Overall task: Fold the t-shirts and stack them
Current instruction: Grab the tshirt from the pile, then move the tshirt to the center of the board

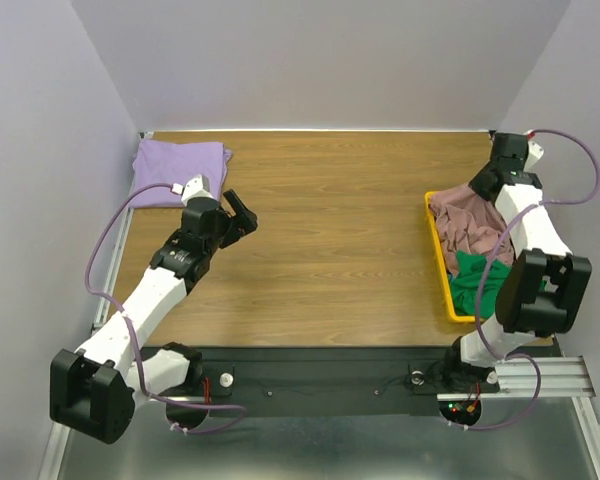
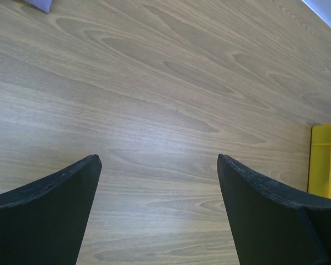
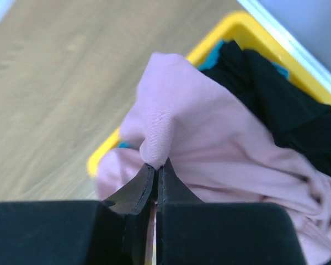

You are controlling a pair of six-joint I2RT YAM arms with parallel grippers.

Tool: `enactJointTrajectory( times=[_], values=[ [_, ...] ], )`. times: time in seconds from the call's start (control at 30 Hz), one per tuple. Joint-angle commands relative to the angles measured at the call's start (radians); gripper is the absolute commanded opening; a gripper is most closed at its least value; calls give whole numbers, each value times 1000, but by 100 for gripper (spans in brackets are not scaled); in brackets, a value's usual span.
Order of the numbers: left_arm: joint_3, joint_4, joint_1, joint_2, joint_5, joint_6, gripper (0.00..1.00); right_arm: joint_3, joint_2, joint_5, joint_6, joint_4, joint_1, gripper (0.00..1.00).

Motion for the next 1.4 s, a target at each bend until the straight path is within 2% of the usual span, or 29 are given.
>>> enactJointTrajectory(
  times=[0.0,0.17,0.27,0.37,0.4,0.47,0.5,0.6,0.67,0.83,0.97,1.03,1.07,1.1,1.2,1.33,1.37],
  values=[
    [7,19,-6,-56,-3,15,99,78,-170,-74,-60,44,5,0],
    [9,11,-6,-87,8,12,99,292,-256,-298,-106,44,5,0],
    [12,2,-6,-104,6,9,99,432,-237,-451,-101,43,6,0],
    [16,-4,-6,-134,5,-1,99,672,-155,-704,-62,43,52,1],
    [16,-9,-6,-135,5,-1,99,673,-155,-705,-68,43,52,1],
    [24,-19,-6,-145,-3,-11,99,806,-95,-711,-83,43,182,0],
    [27,-35,-6,-150,-10,-16,99,847,-74,-691,-113,43,298,0],
    [41,-75,-6,-165,-45,-33,99,1065,35,-708,-109,61,478,0],
    [47,-99,-6,-175,-67,-40,99,1133,124,-722,-106,81,553,0],
    [69,-194,-6,-225,-131,-76,99,1219,241,-639,-172,170,793,0],
    [64,-251,-6,-276,-185,-122,99,1153,237,-573,-108,190,819,0],
    [56,-288,-6,-309,-216,-151,99,985,171,-311,-83,190,819,0],
    [55,-288,-6,-314,-225,-157,99,922,145,-309,-91,190,821,1],
    [56,-306,-6,-319,-231,-160,99,782,93,-113,-92,190,818,1],
    [58,-328,-6,-328,-257,-177,99,586,27,154,-103,190,798,0],
    [40,-320,-6,-329,-268,-194,99,285,-61,183,-33,190,637,1],
    [24,-311,-6,-322,-270,-194,99,189,-78,177,-11,190,603,11]
  ],
)
